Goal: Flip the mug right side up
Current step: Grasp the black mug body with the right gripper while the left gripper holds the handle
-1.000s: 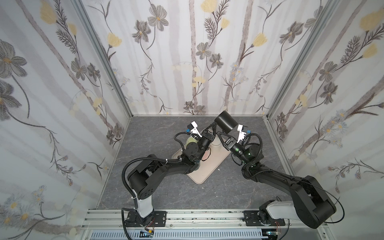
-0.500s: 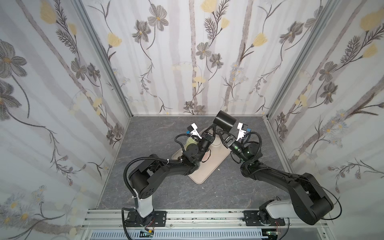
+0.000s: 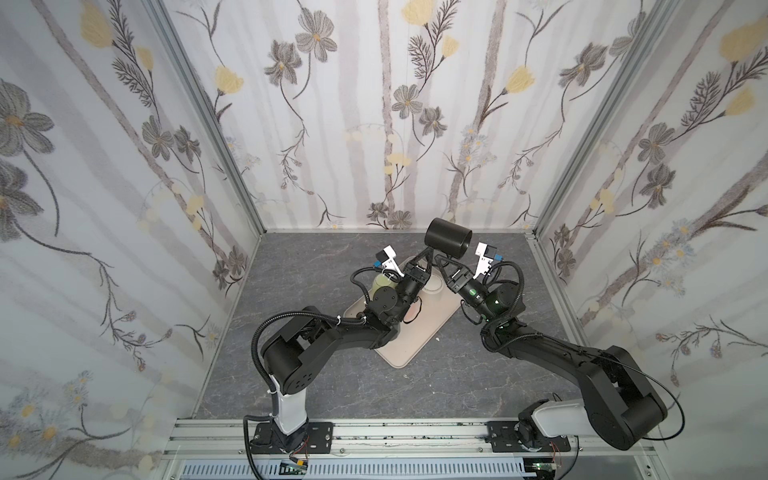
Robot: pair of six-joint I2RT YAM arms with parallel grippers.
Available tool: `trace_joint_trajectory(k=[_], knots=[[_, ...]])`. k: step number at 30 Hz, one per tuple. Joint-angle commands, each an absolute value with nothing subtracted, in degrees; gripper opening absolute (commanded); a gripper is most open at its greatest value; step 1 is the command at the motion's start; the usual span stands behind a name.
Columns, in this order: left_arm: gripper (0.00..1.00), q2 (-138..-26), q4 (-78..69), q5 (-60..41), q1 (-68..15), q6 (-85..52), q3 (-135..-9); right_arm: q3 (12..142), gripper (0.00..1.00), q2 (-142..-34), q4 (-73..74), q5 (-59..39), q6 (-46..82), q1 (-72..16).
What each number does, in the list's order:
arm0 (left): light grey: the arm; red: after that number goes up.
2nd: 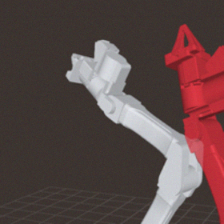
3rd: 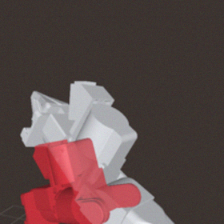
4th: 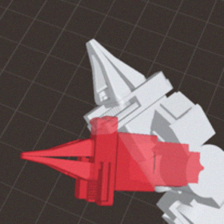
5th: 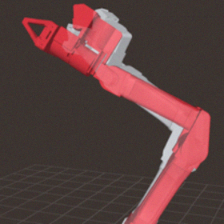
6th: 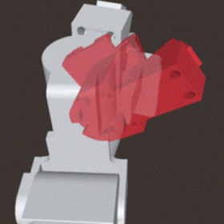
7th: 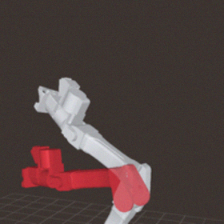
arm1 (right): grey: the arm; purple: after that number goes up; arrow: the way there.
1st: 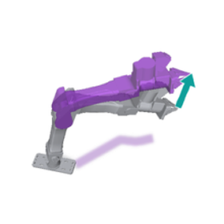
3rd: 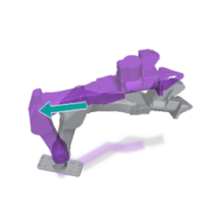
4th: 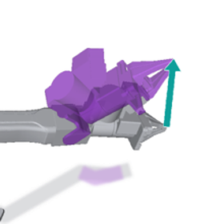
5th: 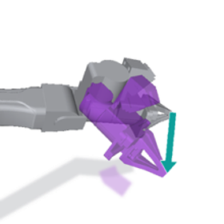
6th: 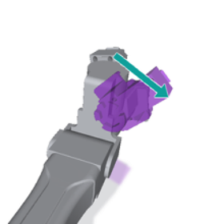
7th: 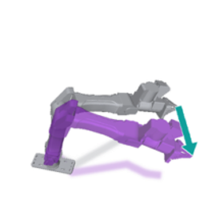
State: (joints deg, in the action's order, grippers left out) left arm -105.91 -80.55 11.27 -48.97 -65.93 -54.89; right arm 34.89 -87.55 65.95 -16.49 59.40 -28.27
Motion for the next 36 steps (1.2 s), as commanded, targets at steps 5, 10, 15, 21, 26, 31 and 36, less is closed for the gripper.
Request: trace_joint_trajectory(k=[5, 10, 15, 21, 26, 31, 36], knots=[[0.0, -106.5, -75.5, 6.4, -49.1, -63.8, -56.8, 36.8, 0.0, -84.4, 60.3, -9.5, 50.2, -28.8], [0.0, -108.2, -75.2, 4.3, -49.1, -66.1, -58.6, 37.2, 0.0, -84.3, 58.9, -9.5, 49.4, -29.2], [0.0, -107.8, -73.2, 3.4, -49.4, -65.7, -59.9, 38.0, 0.0, -84.1, 57.6, -9.3, 48.9, -29.6], [0.0, -107.2, -70.7, 0.2, -49.4, -66.0, -61.9, 38.2, 0.0, -82.9, 55.5, -8.3, 49.1, -30.0], [0.0, -106.5, -66.4, -0.4, -49.4, -66.2, -63.5, 38.3, 0.0, -82.3, 54.1, -7.8, 49.1, -30.0], [0.04, -105.9, -63.6, -1.5, -49.5, -65.6, -63.8, 38.2, 0.0, -81.7, 53.1, -6.9, 49.0, -30.0], [0.49, -105.9, -62.3, -2.0, -49.2, -65.2, -63.7, 38.4, 0.0, -82.3, 52.9, -6.8, 49.8, -30.1]])
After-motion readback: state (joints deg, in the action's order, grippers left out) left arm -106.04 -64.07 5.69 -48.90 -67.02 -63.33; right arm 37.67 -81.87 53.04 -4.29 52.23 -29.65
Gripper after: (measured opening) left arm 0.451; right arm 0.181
